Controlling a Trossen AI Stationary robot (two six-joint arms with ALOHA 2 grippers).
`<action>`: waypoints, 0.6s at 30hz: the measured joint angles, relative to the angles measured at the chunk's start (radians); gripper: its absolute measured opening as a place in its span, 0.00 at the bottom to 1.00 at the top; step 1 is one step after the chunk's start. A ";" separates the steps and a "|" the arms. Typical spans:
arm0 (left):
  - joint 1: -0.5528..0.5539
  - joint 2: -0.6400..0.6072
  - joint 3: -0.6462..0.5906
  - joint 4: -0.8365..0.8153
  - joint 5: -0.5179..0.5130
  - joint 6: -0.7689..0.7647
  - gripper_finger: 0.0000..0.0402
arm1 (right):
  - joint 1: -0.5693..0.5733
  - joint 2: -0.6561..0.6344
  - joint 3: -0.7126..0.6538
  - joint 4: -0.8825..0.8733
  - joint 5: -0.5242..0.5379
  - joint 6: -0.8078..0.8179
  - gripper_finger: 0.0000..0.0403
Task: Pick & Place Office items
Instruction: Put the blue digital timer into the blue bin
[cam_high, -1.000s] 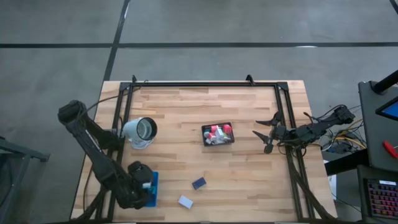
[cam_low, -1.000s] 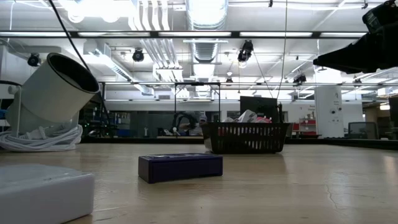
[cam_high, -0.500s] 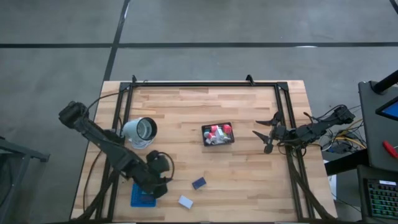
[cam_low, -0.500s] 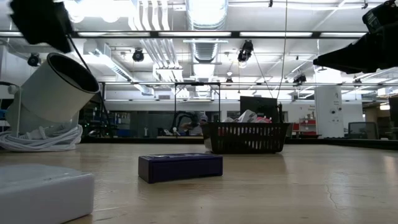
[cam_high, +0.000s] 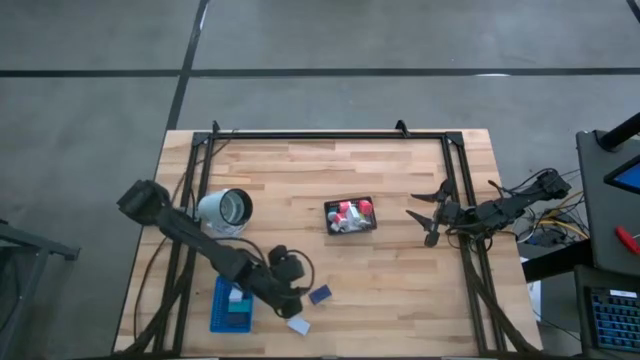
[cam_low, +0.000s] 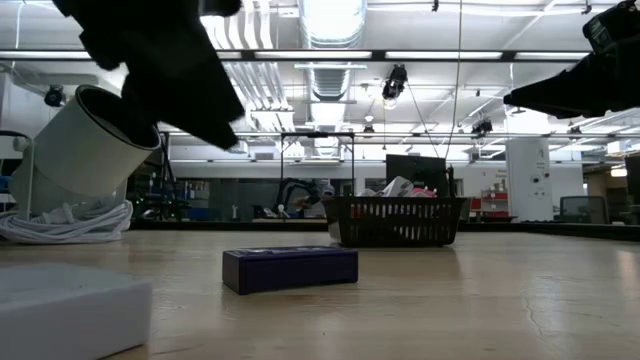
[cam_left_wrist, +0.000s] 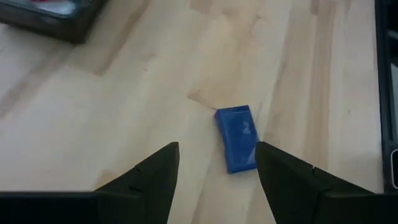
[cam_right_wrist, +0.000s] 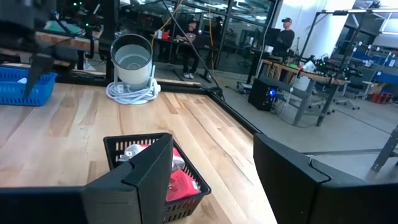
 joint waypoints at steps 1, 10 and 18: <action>0.000 0.021 0.010 0.009 0.007 0.008 0.54 | 0.000 0.000 0.000 0.000 0.000 -0.001 0.54; 0.001 0.172 0.201 -0.071 0.029 0.004 0.54 | 0.000 0.000 0.000 0.000 0.000 0.000 0.54; 0.002 0.257 0.305 -0.131 0.031 -0.073 0.54 | 0.000 0.000 0.000 0.000 0.000 -0.001 0.54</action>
